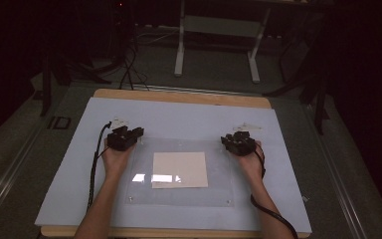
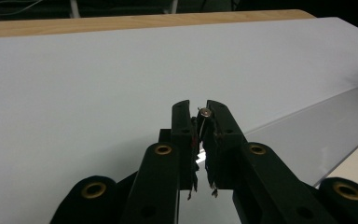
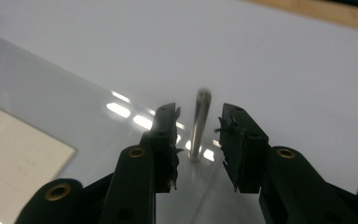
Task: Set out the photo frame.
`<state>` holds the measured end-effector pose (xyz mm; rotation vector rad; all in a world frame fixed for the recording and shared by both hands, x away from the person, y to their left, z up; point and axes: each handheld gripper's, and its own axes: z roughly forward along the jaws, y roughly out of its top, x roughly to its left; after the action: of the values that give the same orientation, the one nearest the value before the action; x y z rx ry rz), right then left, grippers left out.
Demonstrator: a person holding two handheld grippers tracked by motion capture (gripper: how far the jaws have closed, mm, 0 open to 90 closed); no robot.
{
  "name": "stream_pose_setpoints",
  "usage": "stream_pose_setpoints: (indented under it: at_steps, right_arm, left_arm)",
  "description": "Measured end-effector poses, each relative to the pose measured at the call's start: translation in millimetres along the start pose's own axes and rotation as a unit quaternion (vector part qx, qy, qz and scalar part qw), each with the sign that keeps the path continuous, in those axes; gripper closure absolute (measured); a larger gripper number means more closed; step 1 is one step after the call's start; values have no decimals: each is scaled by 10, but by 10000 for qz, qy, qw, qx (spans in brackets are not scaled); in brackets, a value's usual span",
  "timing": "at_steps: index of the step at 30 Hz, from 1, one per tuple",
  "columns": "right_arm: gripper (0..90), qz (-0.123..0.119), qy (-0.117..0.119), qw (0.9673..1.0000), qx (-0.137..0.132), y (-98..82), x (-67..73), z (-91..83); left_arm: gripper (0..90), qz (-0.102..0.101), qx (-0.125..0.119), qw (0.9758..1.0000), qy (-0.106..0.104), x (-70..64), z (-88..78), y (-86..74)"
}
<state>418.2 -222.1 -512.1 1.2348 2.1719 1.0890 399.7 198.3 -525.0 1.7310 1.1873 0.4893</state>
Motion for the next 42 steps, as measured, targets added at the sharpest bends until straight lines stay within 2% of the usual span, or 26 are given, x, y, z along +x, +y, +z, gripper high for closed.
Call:
stream_pose_setpoints:
  at_steps: [2, 5, 6, 9, 11, 17, 23, 30, 34, 38, 42]
  right_arm:
    - [680, 8, 3, 10000, -51, 20, -2, -10]
    - [822, 57, -36, 9999, -144, 62, -18, -8]
    - [843, 75, 93, 9998, -146, 57, -26, 6]
    - [842, 160, 108, 9996, -222, 39, -27, 15]
    - [840, 247, 187, 9991, -288, 16, -47, 12]
    - [846, 219, 173, 9992, -296, 10, -44, 12]
    - [843, 311, 227, 9987, -343, -6, -57, 12]
    - [842, 356, 289, 9983, -347, -9, -71, 14]
    - [838, 431, 381, 9978, -337, -9, -95, 16]
    - [835, 543, 454, 9970, -312, -1, -117, 24]
    - [832, 600, 568, 9963, -251, 14, -152, 32]
  left_arm:
    - [825, 3, 3, 10000, 1, -1, 0, 0]
    - [825, 7, -3, 10000, -8, 3, 0, -2]
    - [824, 7, -2, 10000, -10, 3, 0, -2]
    - [824, 37, 11, 10000, -1, -2, -4, -1]
    - [826, 138, 36, 9999, 49, -16, -8, 3]
    - [830, 254, 35, 9996, 128, -38, -10, 0]
    - [836, 362, 13, 9992, 176, -51, -10, -10]
    - [834, 384, -52, 9990, 214, -59, -6, -30]
    - [841, 321, -82, 9993, 198, -49, 2, -35]
    - [830, -39, -78, 10000, -37, 19, 12, -31]
    - [820, -197, -48, 9996, -191, 64, 26, -23]
